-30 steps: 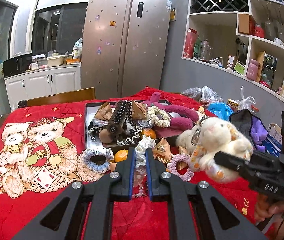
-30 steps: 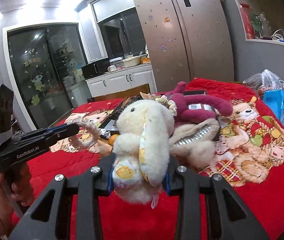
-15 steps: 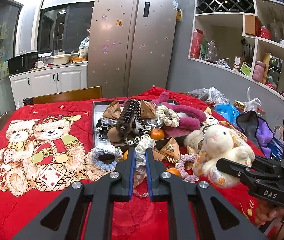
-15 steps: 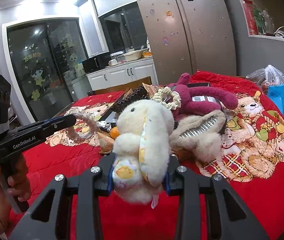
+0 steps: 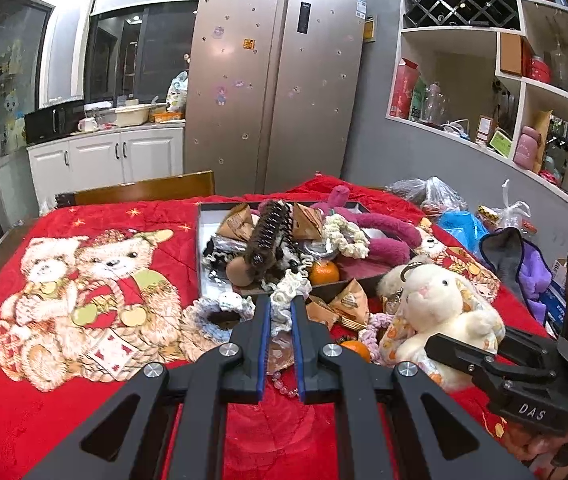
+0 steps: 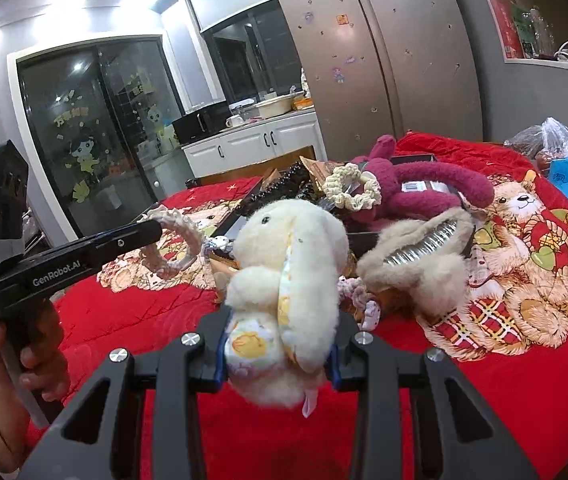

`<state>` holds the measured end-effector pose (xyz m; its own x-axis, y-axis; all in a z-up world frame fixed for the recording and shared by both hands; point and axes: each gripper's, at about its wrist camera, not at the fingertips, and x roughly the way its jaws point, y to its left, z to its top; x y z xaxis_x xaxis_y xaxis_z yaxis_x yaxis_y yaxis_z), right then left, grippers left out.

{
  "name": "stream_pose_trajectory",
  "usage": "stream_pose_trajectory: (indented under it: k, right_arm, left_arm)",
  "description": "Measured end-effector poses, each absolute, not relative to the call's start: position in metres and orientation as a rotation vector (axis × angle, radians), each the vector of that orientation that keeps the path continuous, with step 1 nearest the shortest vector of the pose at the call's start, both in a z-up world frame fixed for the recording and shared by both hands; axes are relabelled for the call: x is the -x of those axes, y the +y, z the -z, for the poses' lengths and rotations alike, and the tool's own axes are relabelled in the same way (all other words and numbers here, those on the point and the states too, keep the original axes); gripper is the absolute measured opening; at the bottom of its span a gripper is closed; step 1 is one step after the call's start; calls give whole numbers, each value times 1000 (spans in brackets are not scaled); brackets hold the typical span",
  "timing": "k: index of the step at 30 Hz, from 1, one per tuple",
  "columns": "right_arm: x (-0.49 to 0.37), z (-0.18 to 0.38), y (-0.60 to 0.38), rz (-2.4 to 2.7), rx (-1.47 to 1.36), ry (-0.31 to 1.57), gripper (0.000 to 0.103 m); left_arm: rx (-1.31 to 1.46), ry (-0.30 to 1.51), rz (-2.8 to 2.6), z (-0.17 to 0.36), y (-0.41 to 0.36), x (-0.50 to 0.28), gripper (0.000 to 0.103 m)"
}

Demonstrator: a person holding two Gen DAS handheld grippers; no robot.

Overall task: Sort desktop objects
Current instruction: 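Lift and carry the scrunchie with the left gripper while the right gripper carries the rabbit toward the box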

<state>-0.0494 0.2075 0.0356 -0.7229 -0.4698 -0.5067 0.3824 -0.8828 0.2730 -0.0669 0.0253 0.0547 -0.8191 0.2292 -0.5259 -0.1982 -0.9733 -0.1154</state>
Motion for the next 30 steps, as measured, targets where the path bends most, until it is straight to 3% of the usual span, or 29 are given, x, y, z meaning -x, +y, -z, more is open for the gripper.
stream_pose_trajectory:
  k: [11, 30]
  right_arm:
    - [68, -71, 201, 2579, -769, -187, 37]
    - [151, -129, 213, 2645, -714, -236, 37]
  left_arm:
    - [801, -34, -2792, -83, 25, 82, 10]
    - [807, -107, -2790, -109, 32, 168, 10]
